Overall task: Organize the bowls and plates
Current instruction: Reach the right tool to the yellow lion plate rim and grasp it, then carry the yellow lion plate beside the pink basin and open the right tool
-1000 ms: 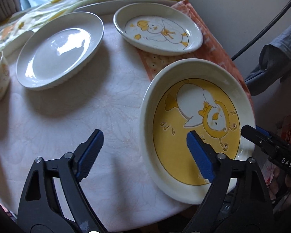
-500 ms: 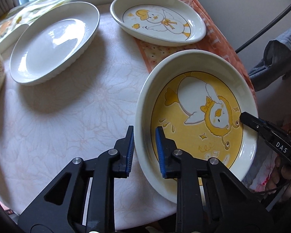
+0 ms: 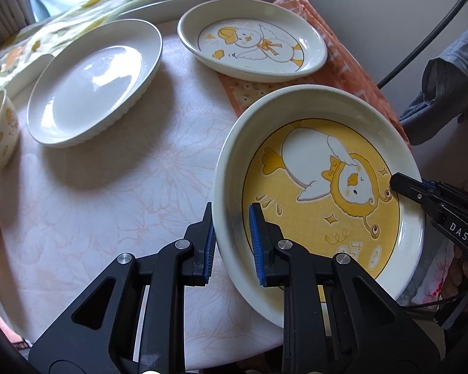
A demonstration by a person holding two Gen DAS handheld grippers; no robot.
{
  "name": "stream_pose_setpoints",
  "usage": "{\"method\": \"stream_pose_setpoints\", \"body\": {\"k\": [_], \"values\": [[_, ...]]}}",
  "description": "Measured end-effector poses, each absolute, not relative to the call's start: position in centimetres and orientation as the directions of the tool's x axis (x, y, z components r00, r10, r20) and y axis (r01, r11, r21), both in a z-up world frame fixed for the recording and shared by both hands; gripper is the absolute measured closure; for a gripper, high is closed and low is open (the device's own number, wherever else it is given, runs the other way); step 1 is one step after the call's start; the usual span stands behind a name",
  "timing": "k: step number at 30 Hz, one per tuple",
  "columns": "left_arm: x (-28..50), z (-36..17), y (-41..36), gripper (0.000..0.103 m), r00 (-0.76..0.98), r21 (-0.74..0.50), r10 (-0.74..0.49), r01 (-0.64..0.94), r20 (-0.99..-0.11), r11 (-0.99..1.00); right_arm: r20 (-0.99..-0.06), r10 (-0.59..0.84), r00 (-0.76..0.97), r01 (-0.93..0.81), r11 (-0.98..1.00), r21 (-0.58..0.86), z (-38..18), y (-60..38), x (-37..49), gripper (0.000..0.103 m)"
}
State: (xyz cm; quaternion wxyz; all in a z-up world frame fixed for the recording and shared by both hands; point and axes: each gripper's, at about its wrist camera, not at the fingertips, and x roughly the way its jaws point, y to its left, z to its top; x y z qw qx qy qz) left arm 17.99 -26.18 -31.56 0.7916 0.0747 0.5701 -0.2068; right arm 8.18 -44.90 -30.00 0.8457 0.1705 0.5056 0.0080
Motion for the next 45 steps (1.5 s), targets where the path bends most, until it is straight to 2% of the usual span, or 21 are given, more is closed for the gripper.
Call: {"method": "stream_pose_setpoints", "body": {"k": [11, 24, 37, 45], "values": [[17.4, -27.7, -23.1, 0.085, 0.349, -0.128, -0.255, 0.347, -0.902, 0.929, -0.835, 0.212, 0.507, 0.08, 0.953, 0.291, -28.0, -43.1, 9.4, 0.091], [16.0, -24.9, -11.4, 0.085, 0.43, -0.139, -0.202, 0.174, -0.88, 0.975, -0.813, 0.293, 0.503, -0.114, 0.955, 0.273, -24.9, -33.7, 12.9, 0.091], [15.9, -28.7, 0.8, 0.085, 0.413, -0.12, -0.134, 0.061, -0.901, 0.991, -0.835, 0.361, 0.415, -0.205, 0.931, 0.301, -28.9, -20.9, 15.6, 0.091], [16.0, -31.4, 4.7, 0.085, 0.409, -0.128, -0.139, 0.055, -0.902, 0.99, -0.842, 0.356, 0.405, -0.228, 0.931, 0.284, -31.3, -17.2, 16.4, 0.091]]}}
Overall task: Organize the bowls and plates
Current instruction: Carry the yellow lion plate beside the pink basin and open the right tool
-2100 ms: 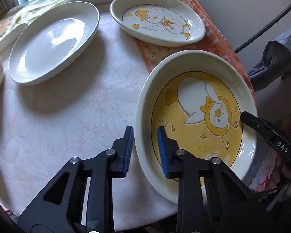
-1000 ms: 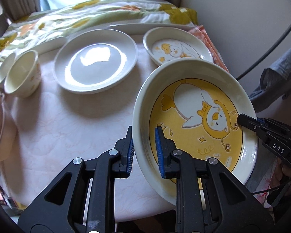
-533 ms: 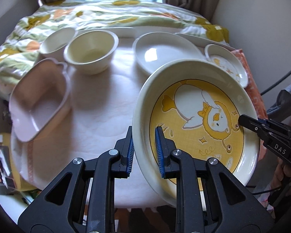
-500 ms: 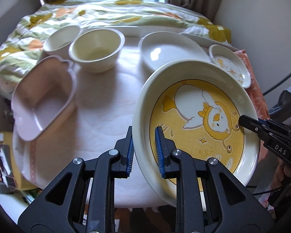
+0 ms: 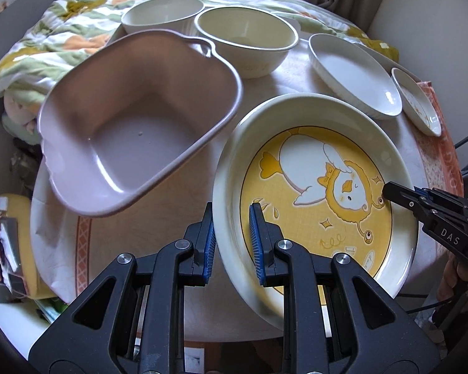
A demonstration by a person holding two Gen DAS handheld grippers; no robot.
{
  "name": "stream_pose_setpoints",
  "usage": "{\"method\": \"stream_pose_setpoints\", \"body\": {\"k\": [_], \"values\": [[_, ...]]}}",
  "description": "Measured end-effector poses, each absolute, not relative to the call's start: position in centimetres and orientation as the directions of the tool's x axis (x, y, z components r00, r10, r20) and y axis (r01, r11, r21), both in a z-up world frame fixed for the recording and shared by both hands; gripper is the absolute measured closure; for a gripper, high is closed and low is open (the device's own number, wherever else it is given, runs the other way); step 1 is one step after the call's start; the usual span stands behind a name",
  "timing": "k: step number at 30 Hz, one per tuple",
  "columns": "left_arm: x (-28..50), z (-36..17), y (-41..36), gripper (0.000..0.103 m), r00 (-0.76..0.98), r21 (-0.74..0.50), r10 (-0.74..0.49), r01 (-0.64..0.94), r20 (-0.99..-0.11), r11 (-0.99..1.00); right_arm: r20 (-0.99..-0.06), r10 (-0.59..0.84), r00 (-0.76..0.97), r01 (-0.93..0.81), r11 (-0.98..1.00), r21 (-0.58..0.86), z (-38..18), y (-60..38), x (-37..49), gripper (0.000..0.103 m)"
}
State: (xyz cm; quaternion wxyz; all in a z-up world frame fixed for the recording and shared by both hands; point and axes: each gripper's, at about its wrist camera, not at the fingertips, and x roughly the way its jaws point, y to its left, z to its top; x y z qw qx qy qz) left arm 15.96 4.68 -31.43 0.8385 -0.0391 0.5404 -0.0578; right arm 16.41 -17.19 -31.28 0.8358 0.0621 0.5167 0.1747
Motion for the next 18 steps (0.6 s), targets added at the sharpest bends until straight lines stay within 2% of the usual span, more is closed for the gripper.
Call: {"method": "stream_pose_setpoints", "body": {"k": [9, 18], "values": [[15.7, -32.7, 6.0, 0.085, 0.407, -0.17, -0.177, 0.055, -0.896, 0.984, -0.851, 0.338, 0.402, -0.24, 0.936, 0.258, -31.9, -16.3, 16.3, 0.091], [15.8, -32.6, 5.4, 0.085, 0.406, -0.136, -0.157, 0.08, -0.9, 0.987, -0.866, 0.318, 0.387, -0.226, 0.943, 0.245, -32.0, -15.8, 16.6, 0.089]]}}
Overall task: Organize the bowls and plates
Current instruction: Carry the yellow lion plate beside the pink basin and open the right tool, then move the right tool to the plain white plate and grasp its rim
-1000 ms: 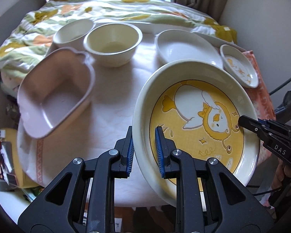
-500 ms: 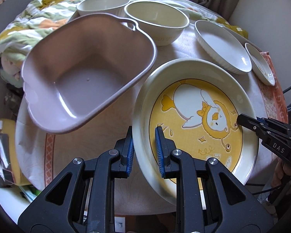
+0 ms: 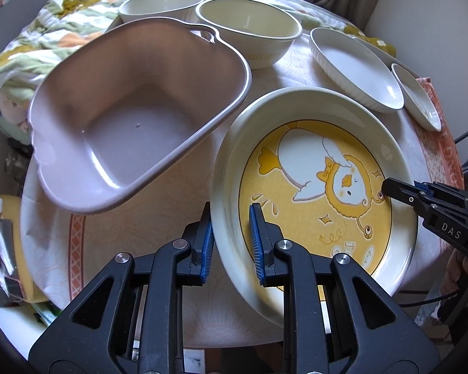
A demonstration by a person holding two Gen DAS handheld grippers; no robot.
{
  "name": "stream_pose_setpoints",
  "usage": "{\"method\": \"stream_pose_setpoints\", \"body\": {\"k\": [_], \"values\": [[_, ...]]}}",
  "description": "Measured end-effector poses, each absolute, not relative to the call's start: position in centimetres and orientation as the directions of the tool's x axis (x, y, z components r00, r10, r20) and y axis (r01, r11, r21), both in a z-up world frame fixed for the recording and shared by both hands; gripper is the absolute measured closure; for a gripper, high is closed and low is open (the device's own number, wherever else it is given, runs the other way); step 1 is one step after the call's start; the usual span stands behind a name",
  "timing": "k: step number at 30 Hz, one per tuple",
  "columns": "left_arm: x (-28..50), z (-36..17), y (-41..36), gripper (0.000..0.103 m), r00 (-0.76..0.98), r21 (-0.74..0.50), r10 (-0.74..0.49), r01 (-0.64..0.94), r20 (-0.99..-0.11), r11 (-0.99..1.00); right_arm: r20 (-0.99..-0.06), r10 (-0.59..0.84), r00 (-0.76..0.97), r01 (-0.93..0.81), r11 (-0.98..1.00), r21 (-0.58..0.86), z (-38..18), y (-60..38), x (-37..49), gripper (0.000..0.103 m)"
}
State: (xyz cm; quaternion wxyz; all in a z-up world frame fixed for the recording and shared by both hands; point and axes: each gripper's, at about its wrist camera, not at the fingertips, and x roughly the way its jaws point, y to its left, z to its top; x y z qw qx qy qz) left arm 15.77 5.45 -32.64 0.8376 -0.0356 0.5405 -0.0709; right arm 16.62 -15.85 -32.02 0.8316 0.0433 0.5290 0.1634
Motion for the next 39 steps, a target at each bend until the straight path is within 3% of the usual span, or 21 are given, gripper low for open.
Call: {"method": "stream_pose_setpoints", "body": {"k": [3, 6, 8, 10, 12, 13, 15, 17, 22, 24, 32, 39], "values": [[15.9, -32.6, 5.2, 0.085, 0.406, -0.115, -0.142, 0.091, -0.903, 0.989, -0.865, 0.313, 0.391, -0.22, 0.945, 0.242, -32.1, -16.0, 16.5, 0.089], [15.8, -32.6, 5.2, 0.077, 0.402, -0.102, -0.128, 0.085, -0.907, 0.991, -0.868, 0.294, 0.4, -0.214, 0.951, 0.224, -32.0, -16.0, 16.3, 0.089], [15.6, -32.6, 5.3, 0.062, 0.404, -0.1, -0.125, 0.083, -0.906, 0.992, -0.867, 0.291, 0.405, -0.209, 0.952, 0.222, -31.9, -16.2, 16.2, 0.089], [15.3, -32.4, 5.2, 0.014, 0.419, -0.075, -0.104, 0.084, -0.902, 0.994, -0.864, 0.286, 0.414, -0.197, 0.955, 0.222, -31.9, -16.4, 16.0, 0.086], [14.9, -32.1, 4.9, 0.002, 0.446, -0.035, -0.072, 0.09, -0.892, 0.995, -0.864, 0.269, 0.426, -0.179, 0.961, 0.211, -31.9, -16.6, 15.8, 0.075], [14.7, -31.9, 4.7, 0.002, 0.453, -0.021, -0.063, 0.097, -0.889, 0.995, -0.861, 0.263, 0.436, -0.172, 0.963, 0.207, -31.9, -16.7, 15.6, 0.068], [14.6, -31.8, 4.2, 0.002, 0.446, -0.01, -0.058, 0.11, -0.893, 0.994, -0.852, 0.25, 0.46, -0.163, 0.967, 0.195, -31.8, -16.9, 15.2, 0.024], [14.4, -31.8, 4.0, 0.002, 0.429, -0.018, -0.068, 0.12, -0.901, 0.993, -0.841, 0.237, 0.486, -0.159, 0.97, 0.182, -31.4, -17.2, 14.6, 0.009], [12.3, -29.7, 3.8, 0.002, 0.422, -0.019, -0.065, 0.112, -0.904, 0.994, -0.834, 0.212, 0.509, -0.131, 0.977, 0.168, -28.9, -18.1, 13.2, 0.006], [11.7, -27.8, 3.3, 0.002, 0.439, -0.026, -0.076, 0.119, -0.895, 0.993, -0.83, 0.198, 0.521, -0.13, 0.98, 0.152, -27.4, -18.4, 12.7, 0.001], [11.9, -18.9, 1.0, 0.001, 0.585, -0.025, -0.129, 0.182, -0.801, 0.983, -0.767, 0.18, 0.616, -0.154, 0.982, 0.106, -19.2, -20.2, 12.3, 0.001], [14.6, -14.7, -1.0, 0.0, 0.625, -0.077, -0.17, 0.173, -0.762, 0.982, -0.75, 0.117, 0.651, -0.149, 0.989, 0.024, -14.2, -22.6, 14.7, 0.001]]}}
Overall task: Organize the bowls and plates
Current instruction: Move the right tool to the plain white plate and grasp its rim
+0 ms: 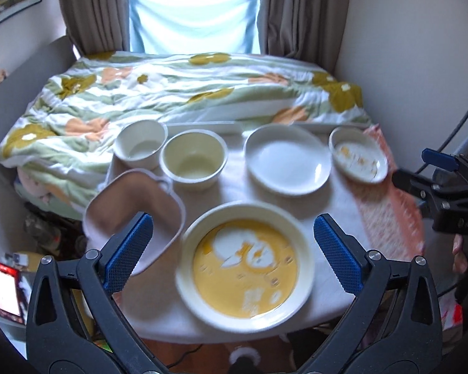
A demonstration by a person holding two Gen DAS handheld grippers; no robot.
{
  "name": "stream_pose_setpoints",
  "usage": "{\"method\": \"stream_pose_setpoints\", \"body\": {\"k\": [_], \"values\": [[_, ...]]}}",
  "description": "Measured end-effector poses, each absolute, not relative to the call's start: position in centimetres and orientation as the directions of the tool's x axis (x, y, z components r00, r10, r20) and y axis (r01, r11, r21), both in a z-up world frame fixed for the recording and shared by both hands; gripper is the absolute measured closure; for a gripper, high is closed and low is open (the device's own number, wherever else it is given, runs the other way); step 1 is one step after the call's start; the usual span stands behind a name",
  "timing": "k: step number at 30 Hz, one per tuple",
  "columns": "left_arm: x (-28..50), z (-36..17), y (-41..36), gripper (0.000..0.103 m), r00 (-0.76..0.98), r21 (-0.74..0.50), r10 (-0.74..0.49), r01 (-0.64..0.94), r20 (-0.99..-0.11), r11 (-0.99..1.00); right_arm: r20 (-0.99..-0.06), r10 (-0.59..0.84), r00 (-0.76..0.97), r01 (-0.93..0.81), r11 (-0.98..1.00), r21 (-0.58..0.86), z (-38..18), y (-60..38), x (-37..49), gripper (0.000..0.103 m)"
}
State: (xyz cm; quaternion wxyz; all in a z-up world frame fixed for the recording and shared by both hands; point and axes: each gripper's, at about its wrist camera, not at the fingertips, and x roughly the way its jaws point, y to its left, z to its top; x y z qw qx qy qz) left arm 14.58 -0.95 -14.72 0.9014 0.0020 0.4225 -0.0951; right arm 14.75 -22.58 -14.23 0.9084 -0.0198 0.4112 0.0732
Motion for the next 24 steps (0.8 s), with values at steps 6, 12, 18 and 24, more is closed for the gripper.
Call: {"method": "stream_pose_setpoints", "body": {"k": [6, 12, 18, 24], "values": [[18.0, -14.2, -3.7, 0.0, 0.629, -0.111, -0.148, 0.099, -0.763, 0.989, -0.737, 0.133, 0.663, -0.213, 0.977, -0.015, -12.9, -25.7, 19.4, 0.001], [22.8, -17.3, -6.3, 0.0, 0.59, -0.217, -0.163, -0.021, -0.791, 0.976, -0.79, 0.224, 0.571, -0.346, 0.938, 0.016, -15.0, -28.2, 27.0, 0.001], [28.0, -23.6, -7.9, 0.014, 0.515, -0.289, -0.18, -0.139, -0.838, 0.947, -0.861, 0.318, 0.396, -0.463, 0.88, 0.112, -21.7, -29.0, 34.9, 0.034], [30.8, -29.0, -8.2, 0.04, 0.421, -0.293, -0.174, -0.237, -0.89, 0.926, -0.905, 0.352, 0.241, -0.535, 0.826, 0.178, -27.7, -27.6, 38.5, 0.056]]}}
